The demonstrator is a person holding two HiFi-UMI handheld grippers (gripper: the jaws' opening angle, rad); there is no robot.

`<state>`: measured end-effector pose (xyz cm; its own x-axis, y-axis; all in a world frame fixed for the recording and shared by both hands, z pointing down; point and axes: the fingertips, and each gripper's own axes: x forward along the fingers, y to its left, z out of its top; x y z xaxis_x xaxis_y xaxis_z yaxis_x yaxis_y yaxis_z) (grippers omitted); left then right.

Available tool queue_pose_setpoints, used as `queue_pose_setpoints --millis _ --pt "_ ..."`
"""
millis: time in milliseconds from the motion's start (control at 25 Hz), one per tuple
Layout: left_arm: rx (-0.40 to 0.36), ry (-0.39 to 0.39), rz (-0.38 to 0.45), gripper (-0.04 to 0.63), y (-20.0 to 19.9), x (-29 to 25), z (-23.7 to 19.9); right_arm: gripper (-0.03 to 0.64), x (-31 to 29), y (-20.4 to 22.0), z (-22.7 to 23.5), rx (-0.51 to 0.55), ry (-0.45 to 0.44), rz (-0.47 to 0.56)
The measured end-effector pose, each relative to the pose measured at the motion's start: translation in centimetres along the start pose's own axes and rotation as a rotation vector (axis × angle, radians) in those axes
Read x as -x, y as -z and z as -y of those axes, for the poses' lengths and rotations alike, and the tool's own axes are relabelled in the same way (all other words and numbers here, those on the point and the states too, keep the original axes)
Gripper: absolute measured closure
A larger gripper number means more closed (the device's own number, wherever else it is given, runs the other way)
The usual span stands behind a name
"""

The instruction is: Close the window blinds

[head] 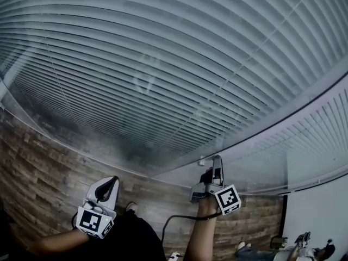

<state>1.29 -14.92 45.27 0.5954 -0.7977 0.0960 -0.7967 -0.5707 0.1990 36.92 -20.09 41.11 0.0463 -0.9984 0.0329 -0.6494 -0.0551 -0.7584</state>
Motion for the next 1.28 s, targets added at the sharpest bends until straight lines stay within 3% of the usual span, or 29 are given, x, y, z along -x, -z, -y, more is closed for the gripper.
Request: queue_pose_setpoints --millis 80,120,240,320,520,720,800,880,1080,1280 --pt "0.003 -0.005 0.001 0.594 -0.1 0.2 -0.2 0.476 0.1 -0.1 -0.7 0.188 0.018 -0.008" --pt "0.005 -0.009 0.002 0.594 -0.1 0.3 -0.3 0.438 0.2 -0.2 -1.1 0.334 0.038 -0.010" --pt "0.011 -0.024 0.003 0.594 -0.1 0.6 -0.8 0.422 0.4 0.1 -2.4 0.839 0.115 -0.026" --pt "0.015 -0.028 0.003 0.594 0.0 0.8 -1.0 0.422 0.3 0.8 -2.8 1.070 0.154 -0.065" --pt "0.020 -0.021 0.004 0.594 -0.3 1.0 -0.6 0.443 0.3 1.5 -2.2 1.319 0.255 -0.140" --pt "0.021 -0.018 0.004 0.594 0.2 1.5 -0.6 0.469 -0.2 2.3 -1.9 1.637 0.333 -0.134" --pt "0.019 -0.018 0.002 0.594 0.3 1.6 -0.5 0.489 -0.3 2.4 -1.9 1.666 0.337 -0.129" --pt "0.018 -0.020 0.000 0.594 0.3 1.8 -0.3 0.489 -0.3 2.2 -1.9 1.595 0.316 -0.125" --pt "0.027 -0.033 0.001 0.594 0.2 2.1 -0.2 0.491 -0.2 1.1 -1.7 1.189 0.225 -0.095" --pt "0.027 -0.036 0.004 0.594 0.1 2.2 -0.1 0.491 -0.2 0.7 -1.1 0.874 0.163 -0.081"
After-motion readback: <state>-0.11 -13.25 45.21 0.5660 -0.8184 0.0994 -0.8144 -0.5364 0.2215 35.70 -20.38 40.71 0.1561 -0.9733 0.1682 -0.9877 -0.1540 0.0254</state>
